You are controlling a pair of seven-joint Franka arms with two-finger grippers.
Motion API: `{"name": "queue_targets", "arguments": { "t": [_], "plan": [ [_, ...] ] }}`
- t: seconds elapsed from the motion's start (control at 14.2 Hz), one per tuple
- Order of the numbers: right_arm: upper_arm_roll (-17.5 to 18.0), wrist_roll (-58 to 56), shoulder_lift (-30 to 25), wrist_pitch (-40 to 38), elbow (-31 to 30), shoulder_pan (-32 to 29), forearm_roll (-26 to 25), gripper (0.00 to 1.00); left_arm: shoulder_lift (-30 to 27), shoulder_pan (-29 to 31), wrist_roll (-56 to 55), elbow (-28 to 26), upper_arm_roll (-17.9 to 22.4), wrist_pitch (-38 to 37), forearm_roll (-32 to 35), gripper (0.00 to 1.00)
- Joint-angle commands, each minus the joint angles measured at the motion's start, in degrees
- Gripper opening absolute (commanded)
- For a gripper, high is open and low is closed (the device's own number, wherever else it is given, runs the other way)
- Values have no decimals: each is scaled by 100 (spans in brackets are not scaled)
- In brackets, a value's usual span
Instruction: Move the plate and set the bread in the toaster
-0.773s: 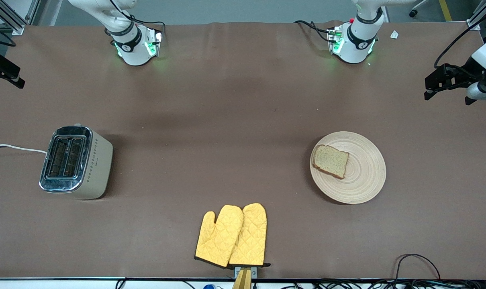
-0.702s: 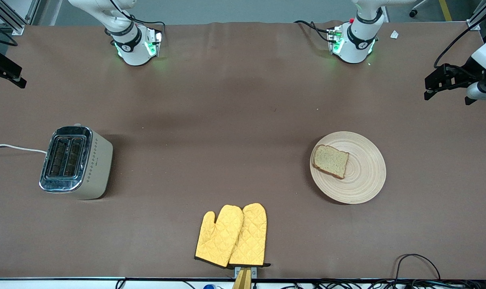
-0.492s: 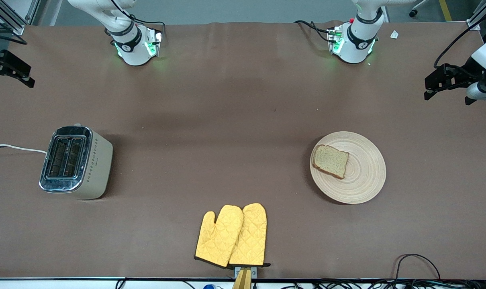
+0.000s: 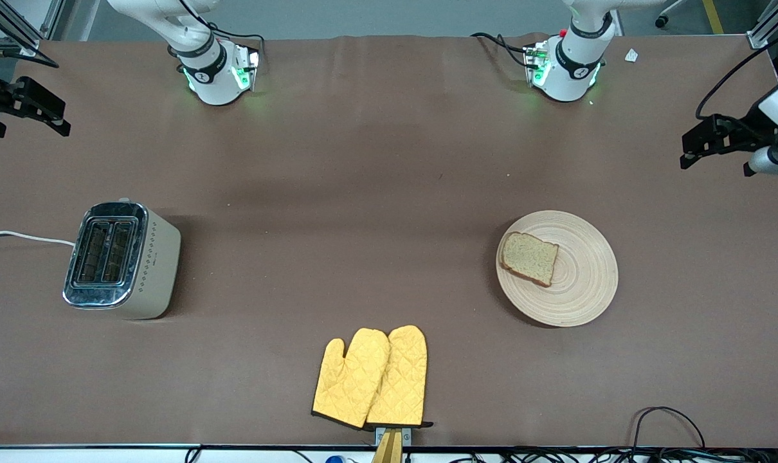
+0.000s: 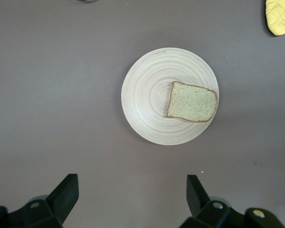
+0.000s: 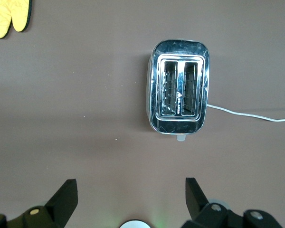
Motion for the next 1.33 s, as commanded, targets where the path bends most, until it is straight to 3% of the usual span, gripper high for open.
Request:
{"name": "queue_targets", "arguments": {
  "t": [0.0, 0.28, 0.77, 1.26],
  "plan": [
    [-19, 220, -7, -123, 33, 239, -150, 100, 408, 339, 216, 225, 17, -82, -580, 100],
    [-27, 238, -7, -211, 33, 266, -274, 100, 945, 806, 593, 155, 17, 163, -1206, 100],
    [-27, 239, -7, 8, 51, 460, -238, 100, 1445, 1350, 1541, -689, 9, 1560, -1593, 98],
    [-54, 186, 37, 123, 42, 381, -247, 100, 2693, 2203, 3439, -689, 9, 1711, -3401, 90]
  ]
}}
